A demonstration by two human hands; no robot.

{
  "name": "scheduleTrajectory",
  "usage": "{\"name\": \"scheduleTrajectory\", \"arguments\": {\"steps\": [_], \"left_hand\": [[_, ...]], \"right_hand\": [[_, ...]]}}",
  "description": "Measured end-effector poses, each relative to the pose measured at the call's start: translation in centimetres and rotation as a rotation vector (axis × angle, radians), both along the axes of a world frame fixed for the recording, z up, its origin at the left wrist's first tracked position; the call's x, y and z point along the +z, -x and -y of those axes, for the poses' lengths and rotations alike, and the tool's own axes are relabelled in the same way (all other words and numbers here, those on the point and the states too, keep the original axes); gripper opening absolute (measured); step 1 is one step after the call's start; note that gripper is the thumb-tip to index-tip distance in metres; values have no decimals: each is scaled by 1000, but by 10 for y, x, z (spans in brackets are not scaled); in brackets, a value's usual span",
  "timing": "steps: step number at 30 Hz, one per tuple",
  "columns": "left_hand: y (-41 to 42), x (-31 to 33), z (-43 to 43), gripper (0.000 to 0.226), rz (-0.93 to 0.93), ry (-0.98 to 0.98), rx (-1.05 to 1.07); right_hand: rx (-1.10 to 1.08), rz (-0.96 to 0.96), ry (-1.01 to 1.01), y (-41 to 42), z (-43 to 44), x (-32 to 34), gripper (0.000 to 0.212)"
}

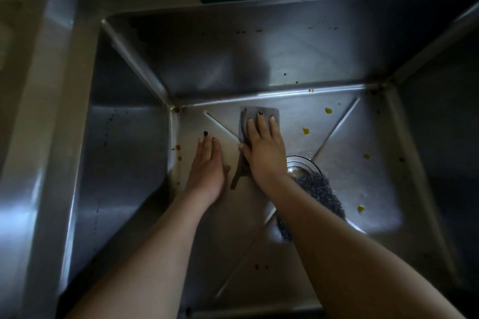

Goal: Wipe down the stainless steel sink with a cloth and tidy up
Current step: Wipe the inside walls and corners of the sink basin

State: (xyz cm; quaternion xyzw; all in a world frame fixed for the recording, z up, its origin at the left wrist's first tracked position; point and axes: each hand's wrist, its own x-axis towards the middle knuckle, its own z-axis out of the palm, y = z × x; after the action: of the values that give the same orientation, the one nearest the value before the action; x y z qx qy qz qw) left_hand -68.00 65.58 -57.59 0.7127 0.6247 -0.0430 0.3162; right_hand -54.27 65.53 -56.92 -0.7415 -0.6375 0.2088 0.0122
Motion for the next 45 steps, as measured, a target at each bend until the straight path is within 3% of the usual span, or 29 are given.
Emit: {"name": "scheduleTrajectory", "arguments": {"steps": [13, 15, 18, 22, 26, 29, 33, 36, 41, 45], "left_hand": [[-4, 4, -2, 67, 24, 8, 39], [-5, 4, -3, 66, 37, 22, 49], [-3, 7, -5, 59, 64, 48, 83], [-7, 16, -7, 57, 55, -36, 59], [-30, 30, -9, 54, 138, -116, 87], [-58, 38, -15, 51, 217, -138, 104], [-92, 39, -22, 51, 227, -142, 54], [-109, 30, -22, 50, 198, -166, -9], [-124, 10, -21, 50, 69, -289, -50], [-135, 2, -24, 52, 35, -314, -74]], "right_hand": [[43, -74, 11, 1, 7, 10, 60], [1, -145, 0, -1, 8, 16, 58], [-173, -324, -53, -9, 6, 24, 36], [-385, -706, -122, -27, 5, 37, 43], [-396, -800, -209, -50, 6, 50, 44], [-376, -759, -221, -79, 9, 56, 46], [-176, -503, -176, -120, 16, 54, 46], [-127, -379, -152, -139, 17, 47, 48], [158, -96, -80, -147, 21, 22, 48], [148, -30, -122, -146, 26, 9, 50]]}}
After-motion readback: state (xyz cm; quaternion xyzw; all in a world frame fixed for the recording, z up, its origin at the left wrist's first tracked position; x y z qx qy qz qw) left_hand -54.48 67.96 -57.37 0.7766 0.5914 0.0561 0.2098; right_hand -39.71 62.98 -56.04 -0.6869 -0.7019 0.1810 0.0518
